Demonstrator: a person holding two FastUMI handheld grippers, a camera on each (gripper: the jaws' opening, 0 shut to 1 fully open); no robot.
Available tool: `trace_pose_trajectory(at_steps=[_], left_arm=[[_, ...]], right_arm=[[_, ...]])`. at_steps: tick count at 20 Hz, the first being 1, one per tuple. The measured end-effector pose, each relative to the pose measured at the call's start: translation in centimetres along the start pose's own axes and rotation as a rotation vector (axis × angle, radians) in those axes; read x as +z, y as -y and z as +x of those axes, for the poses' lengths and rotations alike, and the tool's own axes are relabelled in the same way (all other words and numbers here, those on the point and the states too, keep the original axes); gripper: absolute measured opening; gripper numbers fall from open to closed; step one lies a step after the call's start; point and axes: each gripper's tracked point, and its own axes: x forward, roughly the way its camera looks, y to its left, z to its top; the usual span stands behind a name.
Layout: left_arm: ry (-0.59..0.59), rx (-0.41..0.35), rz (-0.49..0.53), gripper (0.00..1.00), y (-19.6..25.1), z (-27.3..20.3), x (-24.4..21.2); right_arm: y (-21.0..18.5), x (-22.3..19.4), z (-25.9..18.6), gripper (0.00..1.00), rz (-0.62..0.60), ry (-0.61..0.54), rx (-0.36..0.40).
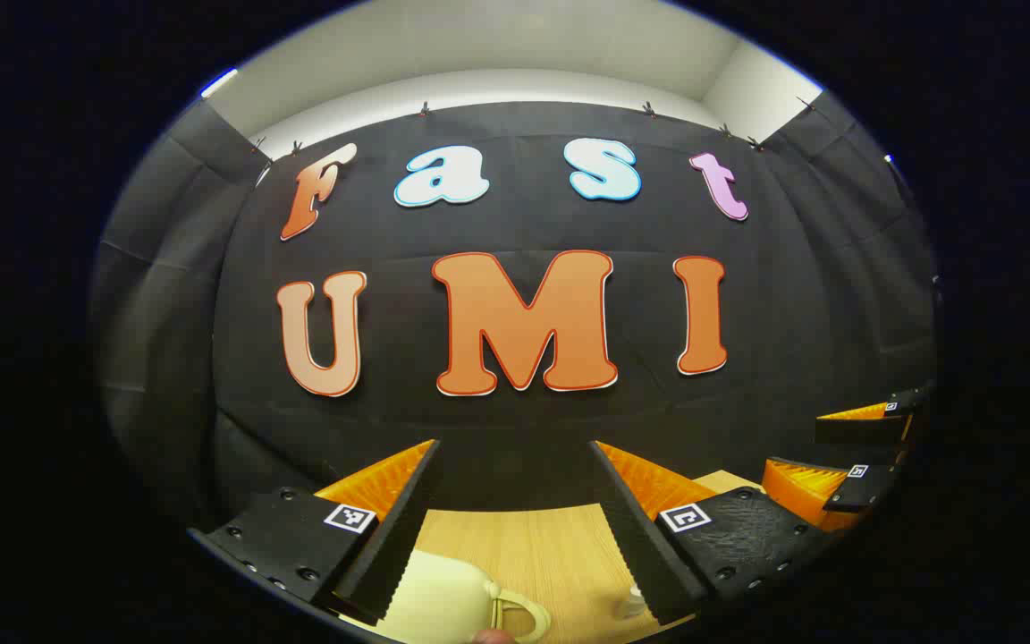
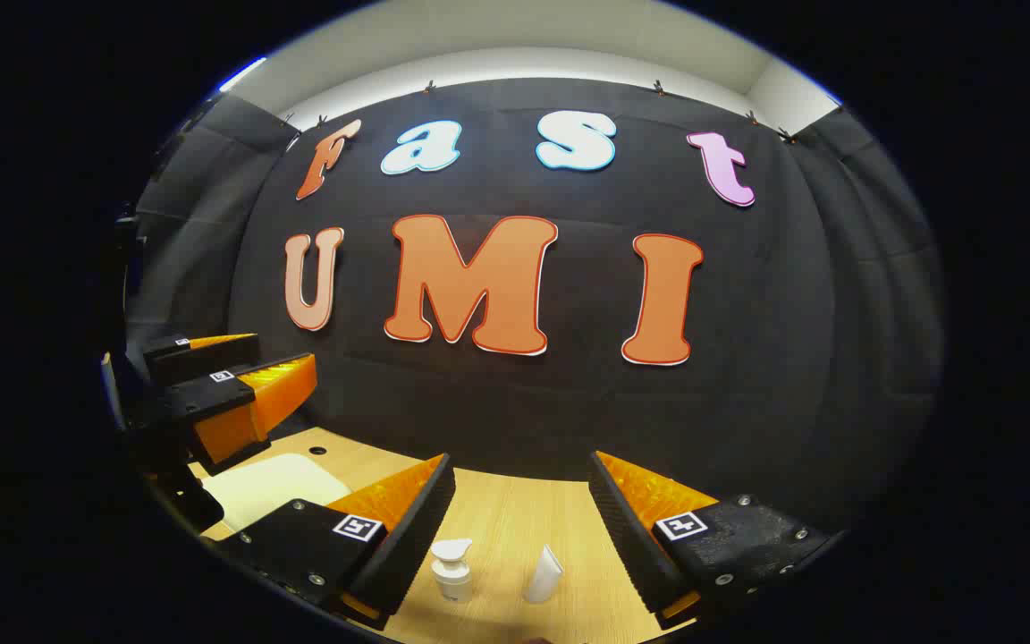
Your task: First open the suitcase, pack the skin care products into it, and then close the suitcase.
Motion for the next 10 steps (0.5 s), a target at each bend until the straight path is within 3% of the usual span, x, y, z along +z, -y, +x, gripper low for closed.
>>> trace_pose_trajectory(at_steps=[10], left_arm=[[-0.004, 0.025, 0.036, 0.99, -1.6, -0.1, -0.3]], right_arm=[[-1.1, -0.1, 0.7, 0.95, -0.012, -0.010, 0.024]])
